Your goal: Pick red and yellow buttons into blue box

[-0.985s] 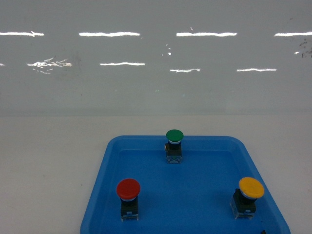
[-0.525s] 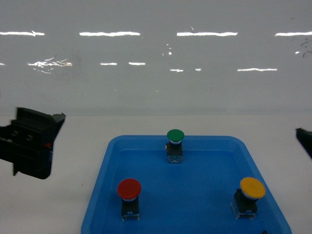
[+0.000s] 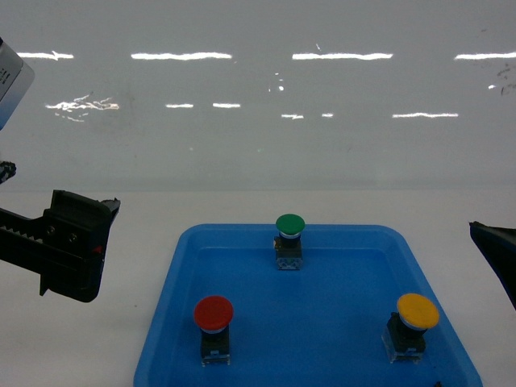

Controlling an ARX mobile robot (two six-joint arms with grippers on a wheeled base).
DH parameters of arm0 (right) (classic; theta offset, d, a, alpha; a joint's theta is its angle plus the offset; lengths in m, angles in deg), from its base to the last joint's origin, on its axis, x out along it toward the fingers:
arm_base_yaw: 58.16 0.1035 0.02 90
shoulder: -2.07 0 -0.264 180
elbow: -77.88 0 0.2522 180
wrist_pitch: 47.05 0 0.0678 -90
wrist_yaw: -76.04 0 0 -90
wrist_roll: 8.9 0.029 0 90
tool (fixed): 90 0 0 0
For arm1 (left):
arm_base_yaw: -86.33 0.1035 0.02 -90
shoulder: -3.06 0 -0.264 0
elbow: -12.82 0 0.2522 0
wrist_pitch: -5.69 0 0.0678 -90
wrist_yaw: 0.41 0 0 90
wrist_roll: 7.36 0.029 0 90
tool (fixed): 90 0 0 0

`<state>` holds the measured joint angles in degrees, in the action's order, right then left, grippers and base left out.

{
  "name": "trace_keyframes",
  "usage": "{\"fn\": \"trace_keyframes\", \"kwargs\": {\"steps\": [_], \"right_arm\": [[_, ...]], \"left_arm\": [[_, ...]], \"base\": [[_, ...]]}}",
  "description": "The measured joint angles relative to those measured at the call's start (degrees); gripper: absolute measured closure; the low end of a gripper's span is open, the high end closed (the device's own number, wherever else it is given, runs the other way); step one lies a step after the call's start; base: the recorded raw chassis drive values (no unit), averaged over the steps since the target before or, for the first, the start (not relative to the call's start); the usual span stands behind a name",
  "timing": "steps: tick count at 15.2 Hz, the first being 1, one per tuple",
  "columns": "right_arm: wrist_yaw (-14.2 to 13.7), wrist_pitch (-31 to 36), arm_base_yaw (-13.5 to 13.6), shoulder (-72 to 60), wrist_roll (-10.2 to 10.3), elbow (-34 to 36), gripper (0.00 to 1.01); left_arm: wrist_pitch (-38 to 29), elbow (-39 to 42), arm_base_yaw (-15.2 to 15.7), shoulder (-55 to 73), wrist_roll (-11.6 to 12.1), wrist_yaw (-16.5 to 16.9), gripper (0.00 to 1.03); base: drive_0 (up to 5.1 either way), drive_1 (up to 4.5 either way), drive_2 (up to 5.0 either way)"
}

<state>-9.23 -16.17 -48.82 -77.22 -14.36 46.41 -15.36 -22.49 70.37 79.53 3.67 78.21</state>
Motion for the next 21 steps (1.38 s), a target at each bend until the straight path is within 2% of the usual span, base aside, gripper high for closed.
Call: {"fn": "trace_keyframes", "kwargs": {"steps": [2,4,5,6,8,10,12,14,16,21], "right_arm": [[0.0,0.1,0.0,-0.1,0.0,0.0,0.03],[1.3,2.1,0.1,-3.4,-0.4,-0.2,0.03],[3.8,1.9,3.2,-12.1,-0.7,-4.9,0.03],[5.3,1.0,4.7,-15.6,-1.4,-8.1,0.03],[6.3,-1.2,6.5,-22.3,-3.3,-14.2,0.03],[6.2,-4.6,6.7,-27.6,-5.0,-18.9,0.03],[5.8,-6.5,6.3,-29.6,-6.0,-20.9,0.03],[7.3,-8.5,6.4,-31.8,-7.1,-22.2,0.03],[7.5,-10.7,6.6,-35.6,-8.7,-23.1,0.03],[6.8,-9.9,7.1,-40.7,-12.3,-24.1,0.03]], "left_arm": [[0.0,0.0,0.0,0.0,0.0,0.0,0.05],[0.0,0.0,0.0,0.0,0.0,0.0,0.05],[0.0,0.0,0.0,0.0,0.0,0.0,0.05],[0.0,0.0,0.0,0.0,0.0,0.0,0.05],[0.0,0.0,0.0,0.0,0.0,0.0,0.05],[0.0,0.0,0.0,0.0,0.0,0.0,0.05],[0.0,0.0,0.0,0.0,0.0,0.0,0.05],[0.0,0.0,0.0,0.0,0.0,0.0,0.05],[0.0,0.0,0.0,0.0,0.0,0.0,0.05],[0.0,0.0,0.0,0.0,0.0,0.0,0.05]], "base": [[0.0,0.00,0.0],[0.0,0.00,0.0],[0.0,0.00,0.0],[0.0,0.00,0.0],[0.0,0.00,0.0],[0.0,0.00,0.0],[0.0,0.00,0.0],[0.0,0.00,0.0],[0.0,0.00,0.0],[0.0,0.00,0.0]]}}
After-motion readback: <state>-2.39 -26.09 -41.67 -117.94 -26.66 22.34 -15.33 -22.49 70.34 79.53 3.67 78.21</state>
